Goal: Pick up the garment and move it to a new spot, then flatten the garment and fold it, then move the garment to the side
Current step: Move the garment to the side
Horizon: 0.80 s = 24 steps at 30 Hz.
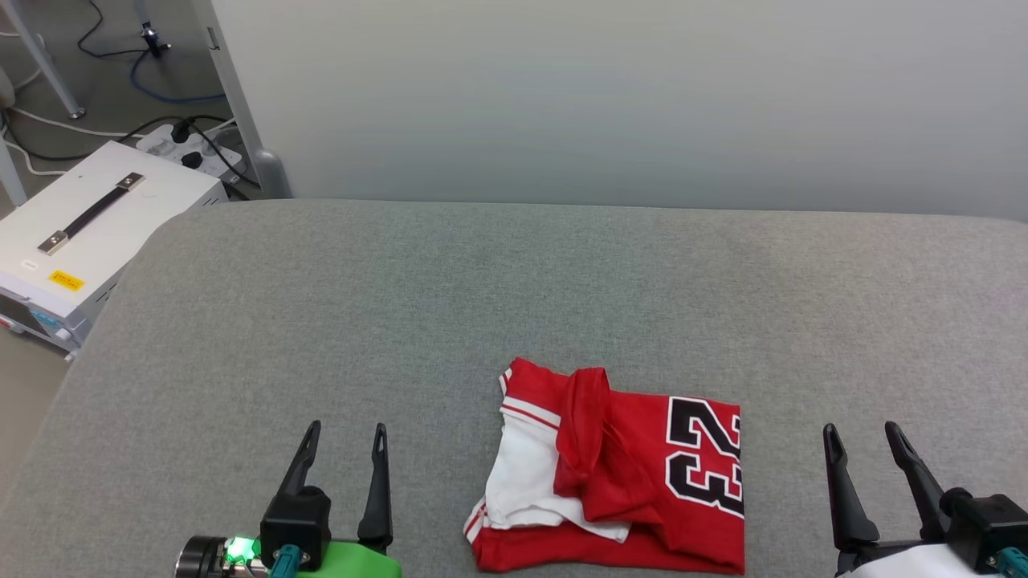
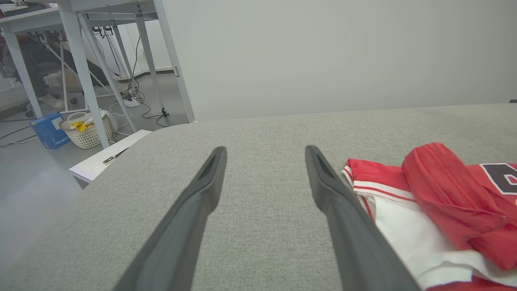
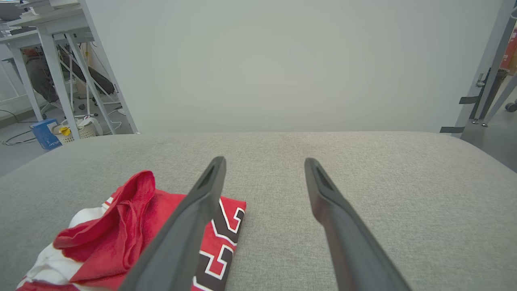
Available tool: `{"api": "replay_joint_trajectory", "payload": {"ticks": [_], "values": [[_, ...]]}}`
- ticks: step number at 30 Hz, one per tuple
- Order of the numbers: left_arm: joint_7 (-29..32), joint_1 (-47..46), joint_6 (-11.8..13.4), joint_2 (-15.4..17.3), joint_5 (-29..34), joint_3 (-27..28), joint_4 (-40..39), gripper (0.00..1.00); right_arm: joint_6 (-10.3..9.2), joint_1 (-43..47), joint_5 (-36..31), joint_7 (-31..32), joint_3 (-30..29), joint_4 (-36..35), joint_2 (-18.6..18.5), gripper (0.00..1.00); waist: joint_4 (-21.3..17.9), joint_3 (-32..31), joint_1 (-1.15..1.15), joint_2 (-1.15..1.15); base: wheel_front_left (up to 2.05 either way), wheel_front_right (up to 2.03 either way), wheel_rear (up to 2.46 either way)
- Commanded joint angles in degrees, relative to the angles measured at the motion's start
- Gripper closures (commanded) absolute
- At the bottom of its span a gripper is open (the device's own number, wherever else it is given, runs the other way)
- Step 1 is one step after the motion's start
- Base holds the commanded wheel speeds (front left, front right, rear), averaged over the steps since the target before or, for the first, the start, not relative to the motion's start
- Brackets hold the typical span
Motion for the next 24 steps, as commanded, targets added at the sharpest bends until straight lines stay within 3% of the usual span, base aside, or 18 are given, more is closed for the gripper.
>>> {"api": "replay_joint_trajectory", "payload": {"ticks": [1, 8, 12, 18, 24], "values": [[-0.3, 0.3, -0.3, 0.0, 0.0, 0.1, 0.1, 0.00, -0.04, -0.7, -0.4, -0.5, 0.1, -0.3, -0.8, 0.00, 0.1, 0.1, 0.00, 0.28, 0.00, 0.00, 0.00], [-0.3, -0.9, -0.7, -0.1, 0.1, 0.2, 0.2, 0.00, -0.04, -9.9, 2.0, -0.2, 0.9, -2.9, -7.1, 0.00, 0.7, 1.4, 0.00, 0.28, 0.00, 0.00, 0.00], [-0.3, -1.9, -1.0, -0.3, 0.2, -0.1, 0.3, 0.00, -0.04, -16.1, 4.9, 3.9, 2.7, -3.4, -12.1, 0.00, 1.6, 2.6, 0.00, 0.28, 0.00, 0.00, 0.00], [-0.3, -3.0, -1.1, -0.6, 0.1, 0.0, 0.2, 0.00, -0.04, -21.6, 15.6, 21.6, 8.1, -1.1, -19.3, 0.00, 2.8, 4.4, 0.00, 0.28, 0.00, 0.00, 0.00], [-0.3, -4.3, -1.3, -0.9, 0.2, 0.0, 0.2, 0.00, -0.04, -20.5, 29.4, 39.9, 10.1, 1.3, -22.6, 0.00, 4.1, 6.2, 0.00, 0.28, 0.00, 0.00, 0.00]]}}
